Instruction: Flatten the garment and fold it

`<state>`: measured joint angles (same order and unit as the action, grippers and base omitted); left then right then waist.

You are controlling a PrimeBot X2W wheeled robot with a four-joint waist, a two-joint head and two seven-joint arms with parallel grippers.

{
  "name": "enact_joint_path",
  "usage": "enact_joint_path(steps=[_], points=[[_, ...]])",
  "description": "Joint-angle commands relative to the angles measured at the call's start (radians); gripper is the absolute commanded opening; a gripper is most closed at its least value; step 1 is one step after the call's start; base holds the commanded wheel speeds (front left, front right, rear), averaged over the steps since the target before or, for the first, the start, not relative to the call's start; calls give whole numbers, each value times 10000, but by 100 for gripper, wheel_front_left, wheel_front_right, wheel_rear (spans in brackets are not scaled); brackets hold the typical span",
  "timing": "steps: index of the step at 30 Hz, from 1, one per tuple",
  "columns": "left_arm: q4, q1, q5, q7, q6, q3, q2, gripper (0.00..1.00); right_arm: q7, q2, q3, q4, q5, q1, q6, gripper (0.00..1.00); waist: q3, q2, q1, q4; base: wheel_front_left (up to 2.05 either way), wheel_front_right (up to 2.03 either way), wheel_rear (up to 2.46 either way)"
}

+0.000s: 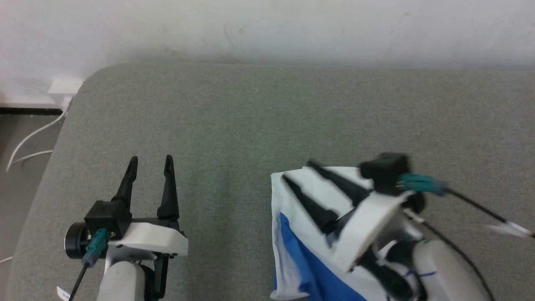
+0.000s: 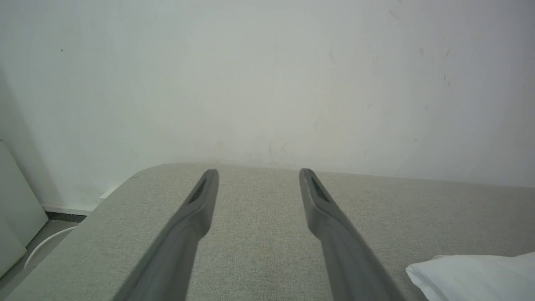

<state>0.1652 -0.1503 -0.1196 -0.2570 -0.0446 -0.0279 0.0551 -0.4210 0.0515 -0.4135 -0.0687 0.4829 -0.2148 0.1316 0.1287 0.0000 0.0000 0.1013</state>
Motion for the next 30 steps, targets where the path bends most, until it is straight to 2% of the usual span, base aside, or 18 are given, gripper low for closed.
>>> enact_joint_path(steps=[1, 7, 10, 13, 19, 24, 29, 30], points=[[-51, -36, 61, -47, -35, -31, -40, 100, 624, -10, 345, -304, 58, 105, -9, 100, -109, 0, 0, -161, 0, 0, 0], [-113, 10, 96, -47, -59, -102, -43, 100, 2670, -11, 2605, -747, 220, 1240, -9, 100, -238, 0, 0, -429, 0, 0, 0], [-160, 33, 112, -47, -58, -114, -44, 100, 3011, -11, 3442, -269, 207, 1795, -9, 100, -227, 0, 0, -490, 0, 0, 0], [-195, 36, 118, -47, -64, -122, -45, 100, 3099, -12, 3735, 484, 408, 2085, -9, 100, -193, 0, 0, -515, 0, 0, 0], [-195, -20, 113, -47, -92, -101, -47, 100, 2827, -12, 3772, 1997, 958, 2089, -9, 100, -106, 0, 0, -425, 0, 0, 0], [-144, -53, 92, -47, -121, -46, -47, 100, 1868, -12, 3569, 3071, 1193, 1893, -9, 100, -89, 0, 0, -272, 0, 0, 0], [-111, 8, 61, -47, -86, 26, -48, 100, 701, -12, 3336, 3546, 938, 1798, -9, 100, -123, 0, 0, -198, 0, 0, 0], [-101, 18, 53, -47, -81, 36, -48, 100, 525, -12, 3328, 3559, 856, 1793, -9, 78, -134, 0, 0, -193, 0, 0, 0]])
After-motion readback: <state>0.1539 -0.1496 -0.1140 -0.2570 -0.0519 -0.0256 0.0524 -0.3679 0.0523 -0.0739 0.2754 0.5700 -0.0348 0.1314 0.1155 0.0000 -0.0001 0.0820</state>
